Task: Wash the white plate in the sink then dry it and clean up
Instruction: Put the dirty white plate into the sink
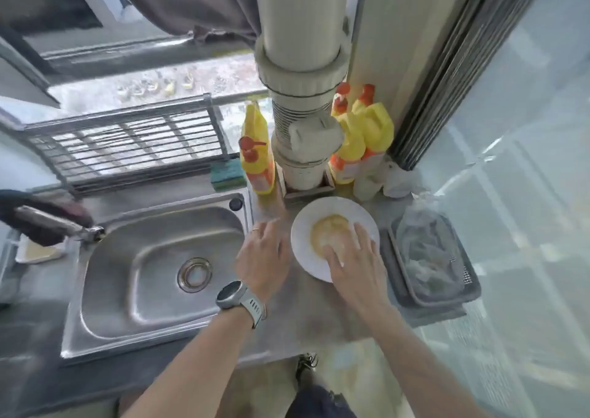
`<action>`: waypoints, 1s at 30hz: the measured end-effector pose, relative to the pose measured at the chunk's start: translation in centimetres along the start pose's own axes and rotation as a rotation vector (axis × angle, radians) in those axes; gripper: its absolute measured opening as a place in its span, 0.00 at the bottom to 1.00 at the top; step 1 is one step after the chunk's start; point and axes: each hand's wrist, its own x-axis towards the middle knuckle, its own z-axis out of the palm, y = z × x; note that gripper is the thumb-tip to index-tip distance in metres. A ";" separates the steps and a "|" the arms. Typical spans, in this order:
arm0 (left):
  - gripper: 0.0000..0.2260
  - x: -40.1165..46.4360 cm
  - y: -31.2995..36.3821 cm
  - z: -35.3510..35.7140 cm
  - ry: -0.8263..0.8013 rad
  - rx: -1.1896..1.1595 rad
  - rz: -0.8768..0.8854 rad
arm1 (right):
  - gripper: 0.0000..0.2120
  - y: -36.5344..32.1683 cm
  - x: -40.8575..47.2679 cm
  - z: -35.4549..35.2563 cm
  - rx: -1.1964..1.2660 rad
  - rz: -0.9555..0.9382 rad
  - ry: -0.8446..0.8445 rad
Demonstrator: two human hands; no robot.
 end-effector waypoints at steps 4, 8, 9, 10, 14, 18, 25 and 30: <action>0.14 2.9 0.5 4.0 -0.065 -0.055 -0.085 | 0.23 3.5 5.3 1.7 -0.137 0.051 0.010; 0.19 4.4 0.1 7.1 -0.146 -0.042 -0.198 | 0.27 5.9 8.2 3.6 -0.258 0.063 -0.039; 0.19 4.5 0.1 7.7 -0.150 -0.053 -0.218 | 0.29 6.3 8.8 3.9 -0.295 0.058 -0.058; 0.20 4.7 0.2 8.1 -0.164 -0.062 -0.243 | 0.31 6.6 9.2 4.1 -0.321 0.060 -0.084; 0.24 4.9 0.2 9.7 -0.210 -0.106 -0.334 | 0.35 6.7 10.2 4.5 -0.365 0.069 -0.116; 0.28 4.9 0.0 10.3 -0.206 -0.177 -0.359 | 0.32 6.8 10.7 4.6 -0.376 0.082 -0.113; 0.29 4.8 -2.0 8.9 -0.138 -0.193 -0.349 | 0.27 6.8 10.5 4.5 -0.253 -0.012 -0.085; 0.31 4.1 -6.6 6.0 -0.071 -0.168 -0.343 | 0.30 2.9 8.6 6.1 -0.176 -0.079 -0.022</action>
